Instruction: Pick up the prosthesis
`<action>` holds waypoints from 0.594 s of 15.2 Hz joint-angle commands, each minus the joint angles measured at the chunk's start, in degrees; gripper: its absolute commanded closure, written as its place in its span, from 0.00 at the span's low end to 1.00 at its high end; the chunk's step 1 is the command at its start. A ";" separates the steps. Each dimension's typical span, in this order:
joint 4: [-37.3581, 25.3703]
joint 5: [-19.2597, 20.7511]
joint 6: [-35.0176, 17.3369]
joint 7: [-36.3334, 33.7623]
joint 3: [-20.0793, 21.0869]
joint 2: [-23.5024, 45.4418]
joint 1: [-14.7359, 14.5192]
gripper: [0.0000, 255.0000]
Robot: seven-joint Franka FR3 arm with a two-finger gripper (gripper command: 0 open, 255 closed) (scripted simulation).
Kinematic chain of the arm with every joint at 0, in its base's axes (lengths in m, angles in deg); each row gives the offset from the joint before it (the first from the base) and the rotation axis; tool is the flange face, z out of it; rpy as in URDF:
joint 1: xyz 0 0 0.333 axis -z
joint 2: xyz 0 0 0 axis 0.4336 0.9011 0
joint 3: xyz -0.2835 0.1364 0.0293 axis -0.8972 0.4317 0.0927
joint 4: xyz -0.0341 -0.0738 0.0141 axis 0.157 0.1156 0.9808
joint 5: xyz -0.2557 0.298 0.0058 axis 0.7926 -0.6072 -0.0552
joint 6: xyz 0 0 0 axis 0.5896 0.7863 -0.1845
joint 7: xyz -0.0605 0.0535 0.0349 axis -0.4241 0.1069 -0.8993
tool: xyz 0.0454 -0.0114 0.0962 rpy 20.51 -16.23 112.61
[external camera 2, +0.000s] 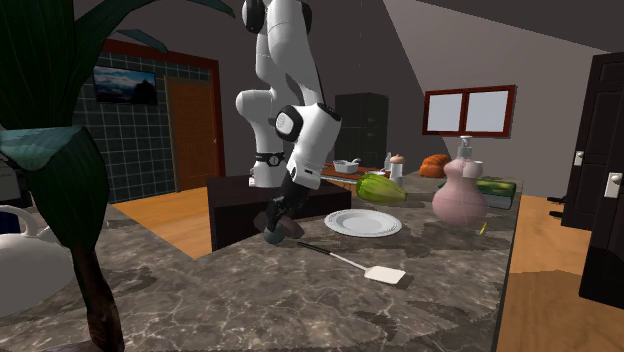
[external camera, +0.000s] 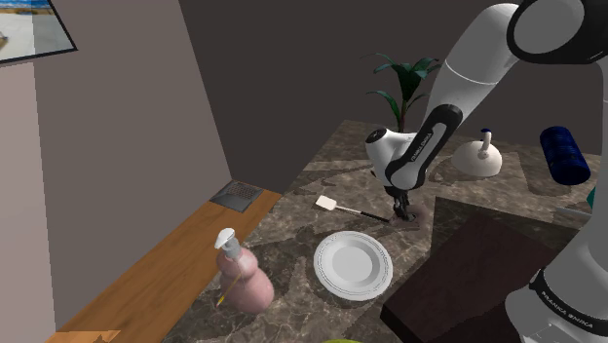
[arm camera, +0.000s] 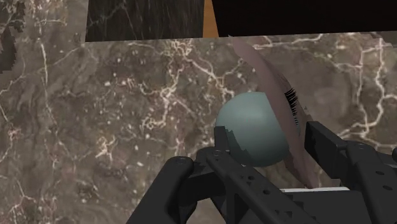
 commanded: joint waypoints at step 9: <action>1.10 -1.38 2.82 1.73 0.61 -4.02 0.37 1.00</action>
